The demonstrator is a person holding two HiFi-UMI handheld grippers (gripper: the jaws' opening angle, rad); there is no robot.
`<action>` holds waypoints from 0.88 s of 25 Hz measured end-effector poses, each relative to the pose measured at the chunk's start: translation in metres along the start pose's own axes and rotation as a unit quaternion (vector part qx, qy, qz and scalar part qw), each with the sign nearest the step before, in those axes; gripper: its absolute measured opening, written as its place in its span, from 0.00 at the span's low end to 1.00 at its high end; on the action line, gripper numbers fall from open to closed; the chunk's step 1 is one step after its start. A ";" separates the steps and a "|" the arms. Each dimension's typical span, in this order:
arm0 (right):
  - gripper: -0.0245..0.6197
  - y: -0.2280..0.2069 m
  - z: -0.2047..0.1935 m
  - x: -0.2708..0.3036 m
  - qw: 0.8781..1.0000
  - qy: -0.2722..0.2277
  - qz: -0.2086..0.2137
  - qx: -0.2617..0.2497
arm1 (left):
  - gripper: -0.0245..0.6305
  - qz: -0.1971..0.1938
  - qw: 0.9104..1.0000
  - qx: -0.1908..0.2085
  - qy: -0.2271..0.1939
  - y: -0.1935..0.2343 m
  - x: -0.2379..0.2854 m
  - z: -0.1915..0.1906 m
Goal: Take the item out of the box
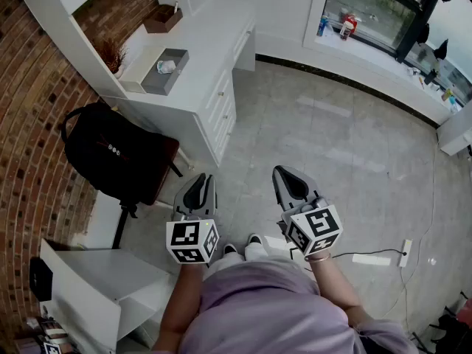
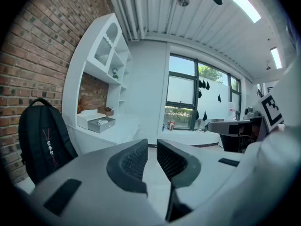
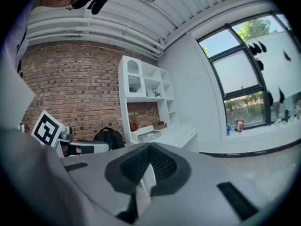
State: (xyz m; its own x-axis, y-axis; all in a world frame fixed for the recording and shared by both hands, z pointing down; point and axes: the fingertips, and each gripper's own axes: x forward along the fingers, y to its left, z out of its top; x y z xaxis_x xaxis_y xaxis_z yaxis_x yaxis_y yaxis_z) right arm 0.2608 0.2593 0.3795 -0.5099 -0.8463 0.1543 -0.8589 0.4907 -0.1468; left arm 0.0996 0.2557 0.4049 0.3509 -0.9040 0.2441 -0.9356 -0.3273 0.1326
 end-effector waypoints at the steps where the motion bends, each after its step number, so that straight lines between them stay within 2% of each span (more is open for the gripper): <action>1: 0.04 -0.003 -0.001 -0.003 1.000 0.003 -0.001 -0.002 | 0.12 0.000 1.000 0.000 0.000 -0.004 0.000 0.000; 13: 0.05 -0.031 -0.012 -0.018 1.000 0.015 -0.006 -0.007 | 0.12 -0.003 1.000 0.002 -0.001 -0.031 0.011 0.001; 16: 0.14 -0.033 -0.013 -0.018 1.000 0.023 0.004 -0.007 | 0.12 0.001 1.000 0.003 0.002 -0.034 0.012 0.000; 22: 0.24 -0.040 -0.016 -0.011 0.999 0.033 0.012 -0.009 | 0.12 0.007 1.000 0.004 0.007 -0.032 0.018 -0.001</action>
State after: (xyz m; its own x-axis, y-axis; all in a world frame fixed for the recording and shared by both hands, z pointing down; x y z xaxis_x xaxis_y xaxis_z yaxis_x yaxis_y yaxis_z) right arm 0.2997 0.2524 0.3995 -0.5316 -0.8192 0.2153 -0.8470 0.5144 -0.1343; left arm 0.1360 0.2502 0.4064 0.3375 -0.9049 0.2591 -0.9409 -0.3163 0.1210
